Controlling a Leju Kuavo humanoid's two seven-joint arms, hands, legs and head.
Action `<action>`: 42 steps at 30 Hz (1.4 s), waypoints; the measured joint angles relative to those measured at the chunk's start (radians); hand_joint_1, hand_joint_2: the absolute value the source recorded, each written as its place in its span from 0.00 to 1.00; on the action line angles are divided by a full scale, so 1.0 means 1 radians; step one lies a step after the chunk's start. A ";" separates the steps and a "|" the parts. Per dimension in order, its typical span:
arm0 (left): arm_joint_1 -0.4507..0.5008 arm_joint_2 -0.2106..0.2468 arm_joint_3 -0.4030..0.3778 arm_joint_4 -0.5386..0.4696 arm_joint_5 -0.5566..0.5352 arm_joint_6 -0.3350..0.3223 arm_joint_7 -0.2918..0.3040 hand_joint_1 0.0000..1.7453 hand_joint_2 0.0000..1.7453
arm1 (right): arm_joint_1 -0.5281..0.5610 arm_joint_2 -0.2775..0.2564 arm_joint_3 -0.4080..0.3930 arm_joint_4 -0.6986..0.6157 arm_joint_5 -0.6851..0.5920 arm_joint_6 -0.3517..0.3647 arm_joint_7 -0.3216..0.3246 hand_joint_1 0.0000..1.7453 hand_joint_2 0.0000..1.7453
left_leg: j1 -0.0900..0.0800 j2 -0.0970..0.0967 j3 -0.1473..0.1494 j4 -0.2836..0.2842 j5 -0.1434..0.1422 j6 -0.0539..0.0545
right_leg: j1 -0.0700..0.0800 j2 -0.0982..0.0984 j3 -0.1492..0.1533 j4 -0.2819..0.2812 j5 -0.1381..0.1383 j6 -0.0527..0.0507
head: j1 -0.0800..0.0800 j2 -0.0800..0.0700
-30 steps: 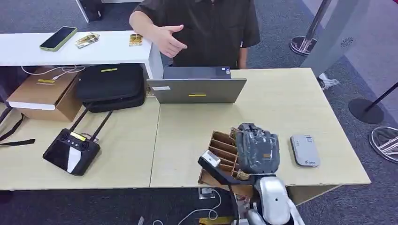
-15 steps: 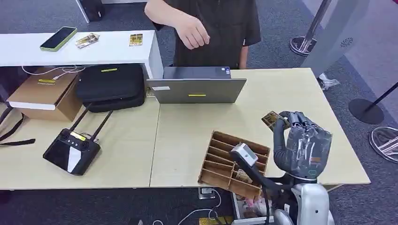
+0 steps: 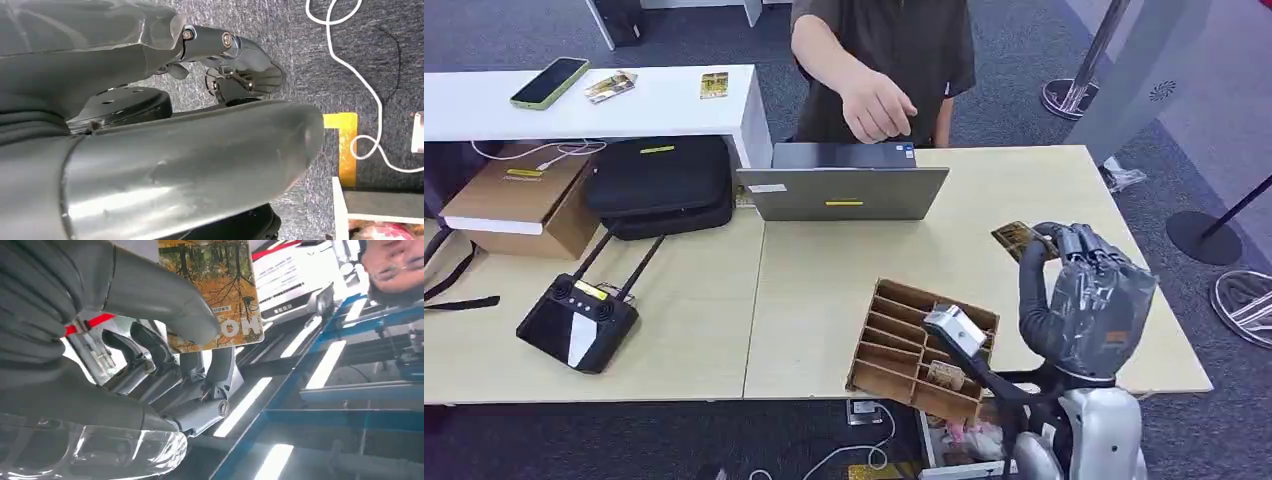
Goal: Pass the card to the sensor for recognition and then transmit it.
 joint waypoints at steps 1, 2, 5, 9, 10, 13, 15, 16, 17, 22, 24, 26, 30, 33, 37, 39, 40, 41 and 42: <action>-0.003 -0.001 -0.002 0.000 -0.011 -0.001 0.006 0.00 0.00 | -0.041 0.012 0.011 0.051 -0.036 0.000 -0.025 1.00 1.00 | 0.000 0.001 0.001 0.000 0.001 -0.001 | 0.000 0.001 0.000 0.000 0.001 0.000 | 0.000 0.000; -0.008 -0.002 -0.006 0.000 -0.021 -0.003 0.010 0.00 0.00 | -0.085 0.029 0.019 0.105 -0.068 0.000 -0.049 1.00 1.00 | 0.000 0.002 0.001 0.000 0.001 -0.001 | 0.000 0.002 0.000 0.000 0.001 0.000 | 0.000 0.000; -0.027 -0.009 -0.024 0.000 -0.059 -0.016 0.045 0.00 0.00 | -0.232 0.102 0.034 0.282 -0.140 -0.002 -0.062 1.00 1.00 | 0.000 0.001 0.001 0.000 0.005 -0.001 | 0.000 0.002 -0.001 0.000 0.004 0.000 | 0.000 0.000; -0.042 -0.016 -0.051 0.001 -0.099 -0.038 0.091 0.00 0.00 | -0.375 0.181 0.033 0.462 -0.184 0.009 -0.043 1.00 1.00 | 0.000 0.000 0.000 0.000 0.006 -0.001 | 0.000 0.001 -0.002 0.001 0.005 -0.001 | 0.000 0.000; -0.047 -0.018 -0.060 0.001 -0.110 -0.041 0.101 0.00 0.00 | -0.412 0.198 0.029 0.508 -0.190 0.014 -0.038 1.00 1.00 | 0.000 0.000 0.000 0.000 0.006 -0.001 | 0.000 0.001 -0.002 0.001 0.005 -0.001 | 0.000 0.000; -0.056 -0.020 -0.079 0.002 -0.129 -0.042 0.116 0.00 0.00 | -0.477 0.227 0.016 0.602 -0.194 0.014 -0.030 1.00 1.00 | 0.000 -0.001 0.000 0.000 0.006 -0.001 | 0.000 0.000 -0.002 0.001 0.005 -0.001 | 0.000 0.000; -0.058 -0.020 -0.086 0.003 -0.137 -0.042 0.117 0.00 0.00 | -0.504 0.237 0.006 0.646 -0.192 0.013 -0.027 1.00 1.00 | 0.000 0.000 0.000 0.000 0.006 -0.001 | 0.000 0.001 -0.002 0.001 0.005 -0.001 | 0.000 0.000; -0.058 -0.020 -0.091 0.003 -0.138 -0.042 0.117 0.00 0.00 | -0.516 0.240 0.001 0.665 -0.192 0.014 -0.025 1.00 1.00 | 0.000 0.000 0.000 0.000 0.006 -0.001 | 0.000 0.001 -0.002 0.001 0.005 -0.001 | 0.000 0.000; -0.059 -0.020 -0.096 0.003 -0.142 -0.042 0.118 0.00 0.00 | -0.523 0.242 -0.002 0.680 -0.192 0.014 -0.025 1.00 1.00 | 0.000 0.000 -0.001 0.000 0.006 -0.001 | 0.000 0.001 -0.003 0.001 0.005 -0.001 | 0.000 0.000; -0.061 -0.020 -0.107 0.003 -0.148 -0.039 0.129 0.00 0.00 | -0.558 0.251 -0.017 0.748 -0.189 0.013 -0.022 1.00 1.00 | 0.000 0.000 -0.001 0.000 0.006 -0.001 | 0.000 0.001 -0.003 0.000 0.005 -0.001 | 0.000 0.000; -0.062 -0.020 -0.108 0.003 -0.152 -0.039 0.132 0.00 0.00 | -0.564 0.255 -0.023 0.765 -0.187 0.012 -0.020 1.00 1.00 | 0.000 0.000 -0.001 0.000 0.006 -0.001 | 0.000 0.001 -0.003 0.000 0.005 -0.001 | 0.000 0.000; -0.062 -0.020 -0.109 0.003 -0.156 -0.036 0.138 0.00 0.00 | -0.567 0.256 -0.027 0.778 -0.184 0.012 -0.020 1.00 1.00 | 0.000 -0.001 -0.001 0.000 0.006 -0.001 | 0.000 0.000 -0.003 0.000 0.005 -0.001 | 0.000 0.000; -0.062 -0.020 -0.109 0.003 -0.164 -0.034 0.141 0.00 0.00 | -0.567 0.258 -0.038 0.792 -0.180 0.014 -0.016 0.00 1.00 | 0.000 -0.001 -0.001 0.000 0.006 -0.001 | 0.000 0.000 -0.003 0.001 0.005 -0.001 | 0.000 0.000; -0.063 -0.020 -0.109 0.003 -0.166 -0.032 0.142 0.00 0.00 | -0.567 0.258 -0.043 0.796 -0.177 0.036 -0.016 0.00 1.00 | 0.000 -0.001 -0.001 0.000 0.006 -0.001 | 0.000 0.001 -0.003 0.001 0.005 -0.001 | 0.000 0.000; -0.063 -0.020 -0.109 0.003 -0.168 -0.032 0.142 0.00 0.00 | -0.564 0.258 -0.043 0.796 -0.168 0.053 -0.016 0.00 1.00 | 0.000 0.000 -0.001 0.000 0.006 -0.001 | 0.000 0.001 -0.004 0.000 0.005 -0.001 | 0.000 0.000; -0.063 -0.019 -0.109 0.003 -0.169 -0.032 0.142 0.00 0.00 | -0.560 0.258 -0.043 0.793 -0.166 0.055 -0.016 0.00 1.00 | 0.000 0.000 -0.001 0.000 0.006 -0.001 | 0.000 0.001 -0.004 0.000 0.005 -0.001 | 0.000 0.000; -0.063 -0.019 -0.109 0.003 -0.169 -0.032 0.142 0.00 0.00 | -0.557 0.258 -0.043 0.792 -0.166 0.056 -0.017 0.00 1.00 | 0.000 0.000 -0.001 0.000 0.006 -0.001 | 0.000 0.001 -0.004 0.000 0.005 -0.001 | 0.000 0.000; -0.063 -0.019 -0.109 0.003 -0.169 -0.032 0.142 0.00 0.00 | -0.555 0.258 -0.044 0.791 -0.165 0.058 -0.017 0.00 1.00 | 0.000 0.000 -0.001 0.000 0.006 -0.001 | 0.000 0.001 -0.004 0.000 0.005 -0.001 | 0.000 0.000; -0.063 -0.019 -0.109 0.003 -0.169 -0.032 0.142 0.00 0.00 | -0.551 0.258 -0.045 0.787 -0.165 0.061 -0.017 0.00 1.00 | 0.000 0.000 -0.001 0.000 0.006 -0.001 | 0.000 0.001 -0.004 0.000 0.005 -0.001 | 0.000 0.000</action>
